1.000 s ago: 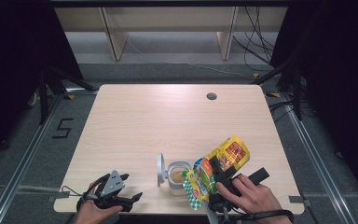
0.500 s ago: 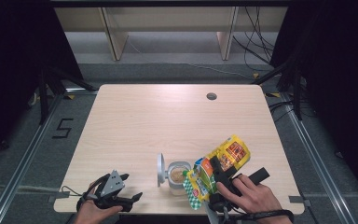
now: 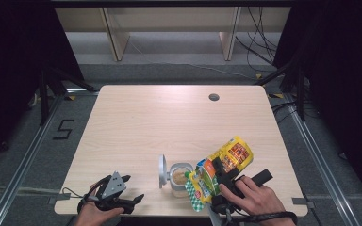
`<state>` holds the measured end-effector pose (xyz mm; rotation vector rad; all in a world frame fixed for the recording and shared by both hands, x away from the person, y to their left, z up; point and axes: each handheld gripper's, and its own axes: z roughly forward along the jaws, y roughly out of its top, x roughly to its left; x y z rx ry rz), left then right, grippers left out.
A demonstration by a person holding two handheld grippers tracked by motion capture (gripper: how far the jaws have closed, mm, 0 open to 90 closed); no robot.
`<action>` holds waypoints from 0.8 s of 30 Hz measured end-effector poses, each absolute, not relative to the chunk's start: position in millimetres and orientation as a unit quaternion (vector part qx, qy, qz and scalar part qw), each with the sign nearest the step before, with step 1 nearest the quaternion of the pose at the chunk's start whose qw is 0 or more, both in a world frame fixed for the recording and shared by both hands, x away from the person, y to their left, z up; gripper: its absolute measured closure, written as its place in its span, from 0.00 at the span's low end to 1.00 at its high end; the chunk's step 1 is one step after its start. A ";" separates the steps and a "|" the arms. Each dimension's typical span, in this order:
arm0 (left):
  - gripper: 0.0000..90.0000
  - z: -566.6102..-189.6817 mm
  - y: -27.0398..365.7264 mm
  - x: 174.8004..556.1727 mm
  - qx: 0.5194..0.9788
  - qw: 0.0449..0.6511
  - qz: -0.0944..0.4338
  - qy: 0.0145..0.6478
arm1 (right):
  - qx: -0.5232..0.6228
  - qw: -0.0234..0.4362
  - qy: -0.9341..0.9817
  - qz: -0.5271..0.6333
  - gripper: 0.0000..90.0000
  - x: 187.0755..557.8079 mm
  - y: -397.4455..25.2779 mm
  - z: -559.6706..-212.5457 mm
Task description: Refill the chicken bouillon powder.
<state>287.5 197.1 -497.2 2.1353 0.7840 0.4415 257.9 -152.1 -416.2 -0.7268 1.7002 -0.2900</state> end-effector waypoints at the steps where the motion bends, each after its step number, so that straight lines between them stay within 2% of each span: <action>1: 0.21 -497.7 196.8 287.5 0.843 0.401 0.175 0.312 | -0.312 0.593 0.732 -0.126 0.68 257.9 -152.1 -415.9; 24: 0.21 -497.4 197.0 287.5 0.844 0.401 0.179 0.307 | -0.313 0.587 0.737 -0.121 0.68 257.4 -150.8 -416.7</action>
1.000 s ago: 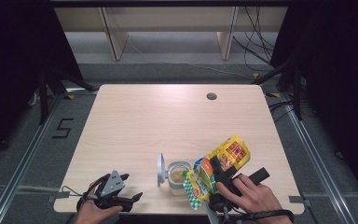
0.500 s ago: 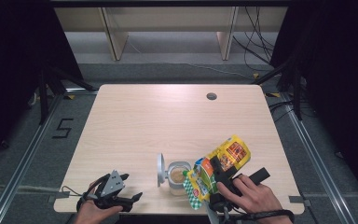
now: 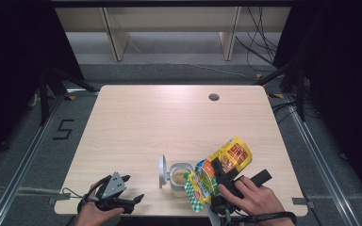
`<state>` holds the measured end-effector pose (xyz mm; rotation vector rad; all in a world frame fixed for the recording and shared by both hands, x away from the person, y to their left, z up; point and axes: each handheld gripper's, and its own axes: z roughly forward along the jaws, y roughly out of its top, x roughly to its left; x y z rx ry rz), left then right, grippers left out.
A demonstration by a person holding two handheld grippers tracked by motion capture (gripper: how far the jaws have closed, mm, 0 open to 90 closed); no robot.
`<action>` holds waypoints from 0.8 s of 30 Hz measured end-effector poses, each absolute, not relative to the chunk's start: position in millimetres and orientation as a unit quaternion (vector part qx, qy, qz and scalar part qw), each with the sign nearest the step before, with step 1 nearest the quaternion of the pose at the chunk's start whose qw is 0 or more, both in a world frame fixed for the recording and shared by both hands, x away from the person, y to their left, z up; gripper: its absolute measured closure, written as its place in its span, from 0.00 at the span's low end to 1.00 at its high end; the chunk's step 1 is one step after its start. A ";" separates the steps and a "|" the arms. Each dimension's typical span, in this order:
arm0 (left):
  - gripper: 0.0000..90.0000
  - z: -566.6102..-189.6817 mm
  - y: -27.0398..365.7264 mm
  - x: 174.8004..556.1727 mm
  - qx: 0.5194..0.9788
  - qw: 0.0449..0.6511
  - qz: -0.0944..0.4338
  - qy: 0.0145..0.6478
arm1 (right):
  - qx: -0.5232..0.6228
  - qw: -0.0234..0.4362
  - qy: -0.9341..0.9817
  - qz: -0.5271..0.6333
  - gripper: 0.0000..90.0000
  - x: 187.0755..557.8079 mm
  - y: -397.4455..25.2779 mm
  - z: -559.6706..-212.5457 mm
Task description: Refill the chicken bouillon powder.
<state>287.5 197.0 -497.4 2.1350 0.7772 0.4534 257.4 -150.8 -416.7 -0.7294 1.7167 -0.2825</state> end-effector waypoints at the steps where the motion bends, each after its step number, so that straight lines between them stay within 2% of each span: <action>1: 0.21 -498.1 196.3 287.3 0.842 0.404 0.176 0.311 | -0.314 0.593 0.731 -0.122 0.68 257.3 -150.9 -416.5; 13: 0.21 -496.0 198.4 288.0 0.854 0.387 0.177 0.301 | -0.314 0.587 0.736 -0.124 0.68 256.8 -150.6 -416.8; 24: 0.21 -498.0 195.9 287.0 0.842 0.406 0.174 0.311 | -0.315 0.586 0.736 -0.122 0.68 257.0 -150.3 -417.1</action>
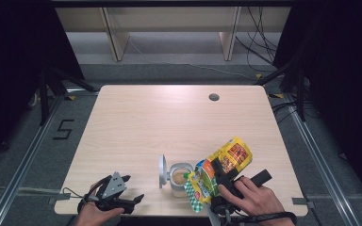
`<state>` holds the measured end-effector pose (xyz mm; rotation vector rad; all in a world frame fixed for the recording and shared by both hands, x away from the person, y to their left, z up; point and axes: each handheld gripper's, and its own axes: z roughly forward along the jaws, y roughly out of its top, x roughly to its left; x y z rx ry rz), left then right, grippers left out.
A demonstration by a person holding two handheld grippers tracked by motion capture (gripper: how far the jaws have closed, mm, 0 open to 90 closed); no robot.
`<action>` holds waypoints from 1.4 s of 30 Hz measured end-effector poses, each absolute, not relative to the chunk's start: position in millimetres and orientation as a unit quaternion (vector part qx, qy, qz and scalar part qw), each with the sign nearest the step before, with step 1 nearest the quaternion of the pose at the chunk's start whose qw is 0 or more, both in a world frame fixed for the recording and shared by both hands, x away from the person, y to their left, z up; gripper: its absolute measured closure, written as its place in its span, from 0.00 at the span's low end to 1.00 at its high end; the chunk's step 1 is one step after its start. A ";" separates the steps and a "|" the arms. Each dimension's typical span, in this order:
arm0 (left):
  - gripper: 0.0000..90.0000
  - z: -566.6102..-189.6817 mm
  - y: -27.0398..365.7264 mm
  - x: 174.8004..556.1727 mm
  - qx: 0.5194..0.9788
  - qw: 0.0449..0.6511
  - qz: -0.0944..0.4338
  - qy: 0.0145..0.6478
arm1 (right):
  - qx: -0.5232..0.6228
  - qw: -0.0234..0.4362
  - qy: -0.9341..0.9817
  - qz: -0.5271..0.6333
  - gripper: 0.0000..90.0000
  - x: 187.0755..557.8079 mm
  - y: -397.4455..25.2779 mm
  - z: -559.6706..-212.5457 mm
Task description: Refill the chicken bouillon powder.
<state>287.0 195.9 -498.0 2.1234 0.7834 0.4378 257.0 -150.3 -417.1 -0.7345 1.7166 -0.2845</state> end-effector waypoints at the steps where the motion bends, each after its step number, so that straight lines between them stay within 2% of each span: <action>1: 0.21 -497.9 196.2 287.2 0.842 0.405 0.177 0.309 | -0.325 0.590 0.727 -0.129 0.68 257.4 -149.6 -416.3; 34: 0.21 -497.3 197.3 287.9 0.846 0.399 0.181 0.304 | -0.351 0.589 0.713 -0.145 0.69 258.2 -147.7 -414.0; 42: 0.21 -497.7 196.4 287.4 0.843 0.404 0.179 0.308 | -0.323 0.585 0.731 -0.134 0.69 257.6 -152.1 -416.4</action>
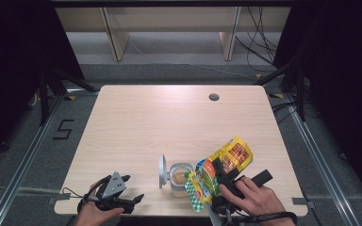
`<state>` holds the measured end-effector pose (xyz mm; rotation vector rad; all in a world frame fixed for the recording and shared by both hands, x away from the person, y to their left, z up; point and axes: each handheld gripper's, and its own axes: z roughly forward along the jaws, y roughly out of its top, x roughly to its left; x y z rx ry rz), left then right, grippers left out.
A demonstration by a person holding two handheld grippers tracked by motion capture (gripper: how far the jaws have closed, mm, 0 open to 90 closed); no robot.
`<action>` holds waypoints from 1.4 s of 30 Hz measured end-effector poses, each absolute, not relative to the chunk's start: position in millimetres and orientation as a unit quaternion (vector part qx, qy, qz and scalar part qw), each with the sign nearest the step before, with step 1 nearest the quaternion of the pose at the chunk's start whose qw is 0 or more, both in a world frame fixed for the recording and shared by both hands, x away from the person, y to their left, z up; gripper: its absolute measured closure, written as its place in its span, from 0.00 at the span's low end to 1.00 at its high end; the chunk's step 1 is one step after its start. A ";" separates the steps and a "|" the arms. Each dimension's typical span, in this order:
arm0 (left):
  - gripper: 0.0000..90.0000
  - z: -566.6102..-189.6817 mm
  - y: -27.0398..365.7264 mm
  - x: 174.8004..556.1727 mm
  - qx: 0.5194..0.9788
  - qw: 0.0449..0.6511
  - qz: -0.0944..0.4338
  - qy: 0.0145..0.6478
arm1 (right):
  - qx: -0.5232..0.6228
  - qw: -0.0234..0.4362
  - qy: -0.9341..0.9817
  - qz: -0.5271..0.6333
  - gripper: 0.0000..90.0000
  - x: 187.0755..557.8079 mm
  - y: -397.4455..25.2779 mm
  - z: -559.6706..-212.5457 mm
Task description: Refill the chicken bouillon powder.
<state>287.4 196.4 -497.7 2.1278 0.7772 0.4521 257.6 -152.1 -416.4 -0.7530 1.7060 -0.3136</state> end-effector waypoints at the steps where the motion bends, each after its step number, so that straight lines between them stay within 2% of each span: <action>1: 0.21 -497.3 196.8 287.3 0.843 0.403 0.178 0.307 | -0.323 0.590 0.728 -0.131 0.69 257.8 -152.6 -416.7; 6: 0.21 -494.6 199.1 288.6 0.852 0.393 0.182 0.294 | -0.322 0.588 0.730 -0.130 0.69 258.5 -152.8 -417.2; 8: 0.21 -496.8 197.0 287.0 0.844 0.401 0.179 0.310 | -0.321 0.584 0.734 -0.132 0.69 258.6 -152.3 -416.9; 26: 0.21 -496.6 197.0 287.1 0.843 0.402 0.179 0.309 | -0.300 0.585 0.748 -0.088 0.70 267.2 -167.2 -416.3; 29: 0.21 -496.9 196.3 286.4 0.843 0.405 0.175 0.308 | -0.288 0.577 0.763 -0.047 0.70 269.8 -169.1 -418.1; 30: 0.21 -497.4 196.5 287.1 0.842 0.405 0.178 0.308 | -0.254 0.578 0.775 -0.028 0.70 268.1 -171.9 -421.6; 35: 0.21 -496.4 197.6 287.2 0.846 0.398 0.180 0.306 | -0.252 0.570 0.782 0.009 0.70 270.6 -172.1 -423.2; 42: 0.21 -496.7 197.1 286.8 0.846 0.399 0.178 0.306 | -0.208 0.541 0.811 0.078 0.71 275.3 -179.2 -423.6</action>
